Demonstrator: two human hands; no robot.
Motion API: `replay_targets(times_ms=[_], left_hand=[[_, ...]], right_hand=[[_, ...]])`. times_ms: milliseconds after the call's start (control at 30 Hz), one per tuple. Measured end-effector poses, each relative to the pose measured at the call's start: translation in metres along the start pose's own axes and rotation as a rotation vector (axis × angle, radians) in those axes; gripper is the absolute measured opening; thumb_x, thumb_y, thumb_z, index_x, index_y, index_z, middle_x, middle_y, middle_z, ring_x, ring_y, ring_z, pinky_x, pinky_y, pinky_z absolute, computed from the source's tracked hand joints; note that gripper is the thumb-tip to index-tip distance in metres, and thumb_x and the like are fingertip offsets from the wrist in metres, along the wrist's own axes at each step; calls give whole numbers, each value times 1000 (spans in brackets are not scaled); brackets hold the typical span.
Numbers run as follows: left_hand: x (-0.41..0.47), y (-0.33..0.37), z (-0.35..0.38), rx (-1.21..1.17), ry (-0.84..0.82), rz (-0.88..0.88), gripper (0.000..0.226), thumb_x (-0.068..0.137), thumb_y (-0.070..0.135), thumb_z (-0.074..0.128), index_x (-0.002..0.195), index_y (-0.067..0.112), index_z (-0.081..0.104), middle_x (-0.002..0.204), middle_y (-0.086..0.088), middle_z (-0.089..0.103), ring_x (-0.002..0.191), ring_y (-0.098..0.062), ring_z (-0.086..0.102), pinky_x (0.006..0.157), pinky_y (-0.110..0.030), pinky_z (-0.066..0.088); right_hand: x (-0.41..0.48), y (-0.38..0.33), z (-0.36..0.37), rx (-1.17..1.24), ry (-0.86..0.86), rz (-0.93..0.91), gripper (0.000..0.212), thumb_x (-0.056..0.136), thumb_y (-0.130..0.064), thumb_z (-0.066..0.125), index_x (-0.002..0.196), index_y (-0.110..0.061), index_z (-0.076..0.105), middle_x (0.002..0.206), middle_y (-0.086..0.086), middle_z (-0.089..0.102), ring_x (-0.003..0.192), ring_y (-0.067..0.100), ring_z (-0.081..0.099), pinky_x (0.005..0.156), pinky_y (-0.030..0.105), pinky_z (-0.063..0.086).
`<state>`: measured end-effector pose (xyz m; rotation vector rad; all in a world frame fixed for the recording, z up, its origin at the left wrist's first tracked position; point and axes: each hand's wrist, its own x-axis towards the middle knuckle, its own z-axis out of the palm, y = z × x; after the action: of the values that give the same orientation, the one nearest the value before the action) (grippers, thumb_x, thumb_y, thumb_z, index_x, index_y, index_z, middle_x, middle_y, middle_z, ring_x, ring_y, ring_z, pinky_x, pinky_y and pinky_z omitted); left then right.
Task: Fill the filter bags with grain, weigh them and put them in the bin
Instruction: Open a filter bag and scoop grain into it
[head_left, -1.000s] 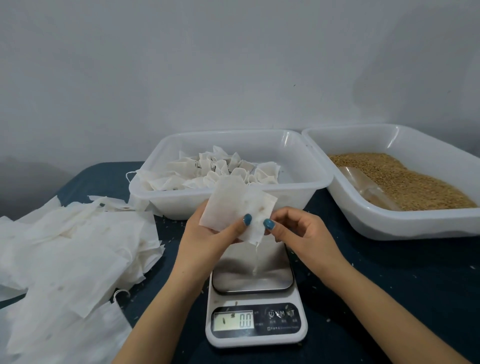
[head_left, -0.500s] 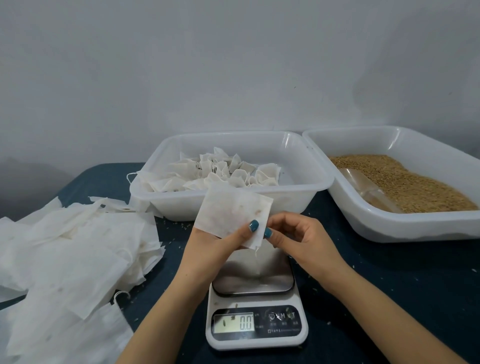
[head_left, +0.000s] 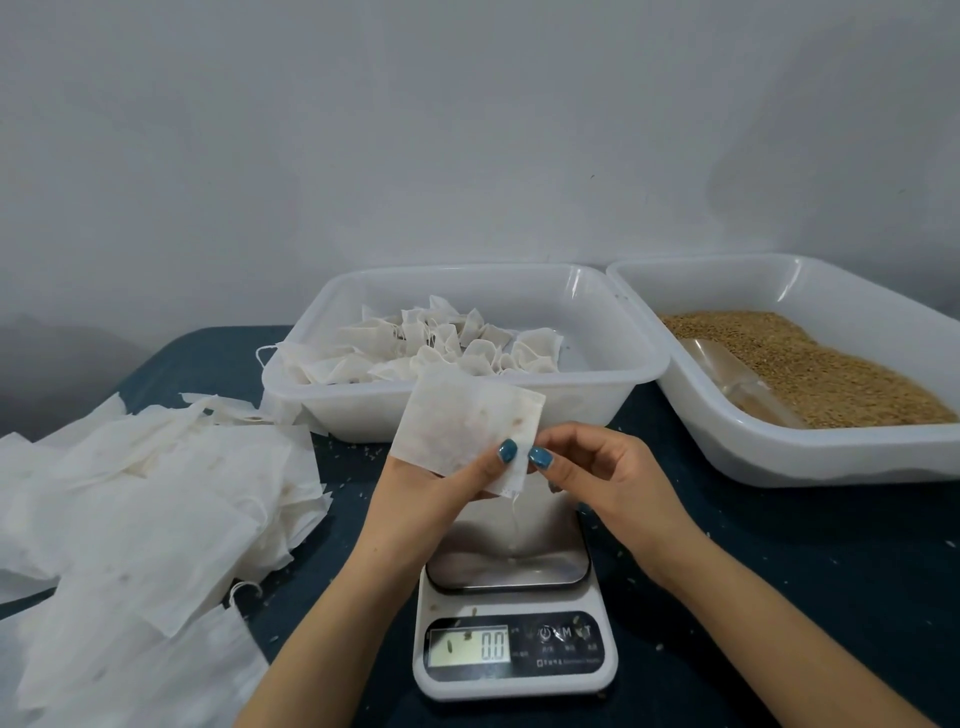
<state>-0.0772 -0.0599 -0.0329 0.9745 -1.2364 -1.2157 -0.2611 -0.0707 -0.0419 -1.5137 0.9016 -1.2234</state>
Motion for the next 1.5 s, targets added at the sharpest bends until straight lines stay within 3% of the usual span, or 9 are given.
replay_targets(times_ms=[433,567,667,833,1067,1167,1300,1400,1500], left_hand=[[0,-1,3,28,2,-4,46,68,25,80,113,22,67,103,2,76,96,-14,73,70,-23,58],[-1,-3,4,56,-3,0,39,67,27,81,104,24,70,98,4,77,91,-11,73,66,-19,57],[0,-1,3,60,36,26,25,72,33,76,95,23,73,90,2,78,83,-12,74,63,-19,57],[5,3,-5,112,152,64,36,79,44,68,106,21,70,98,0,76,94,-20,72,81,-37,58],[5,2,-8,66,150,80,35,79,37,68,105,13,67,94,-8,76,83,-18,72,71,-25,58],[4,3,-7,68,133,93,35,80,35,68,106,11,67,94,-7,76,83,-13,71,69,-20,55],[5,2,-4,92,121,101,41,76,38,70,106,11,66,95,-3,76,84,-11,71,67,-18,53],[5,1,-3,70,118,80,43,74,35,72,109,9,64,97,-6,76,87,-16,73,67,-21,54],[5,2,-4,41,113,49,45,74,31,72,112,8,61,95,-6,76,80,-15,72,61,-22,54]], right_hand=[[-1,-1,-1,17,12,-11,21,77,-24,67,94,-12,71,78,-12,72,68,-5,61,63,11,47],[0,0,0,11,27,-22,23,77,-23,69,94,-8,69,81,-5,71,69,1,61,66,16,49],[1,1,-2,11,70,-21,13,83,-10,70,95,-9,65,79,-2,72,69,4,64,65,16,50],[1,4,-6,-40,119,-17,18,90,-2,65,91,-12,50,72,6,69,63,9,62,57,12,45],[1,7,-5,-257,117,-123,17,93,-13,63,96,-28,70,89,-5,73,81,14,68,70,20,54],[0,6,-4,-291,111,-126,19,97,-31,57,101,-24,74,95,-8,73,87,10,68,76,20,53],[-3,3,-3,-319,167,-191,42,93,-56,47,87,-23,71,86,-7,57,76,10,56,66,16,44],[-4,0,-3,-463,209,-297,28,86,-51,66,82,-23,71,86,-9,51,72,14,52,58,21,43],[-4,-3,-3,-455,264,-417,28,85,-42,67,70,-19,63,85,-6,52,68,19,50,53,33,43]])
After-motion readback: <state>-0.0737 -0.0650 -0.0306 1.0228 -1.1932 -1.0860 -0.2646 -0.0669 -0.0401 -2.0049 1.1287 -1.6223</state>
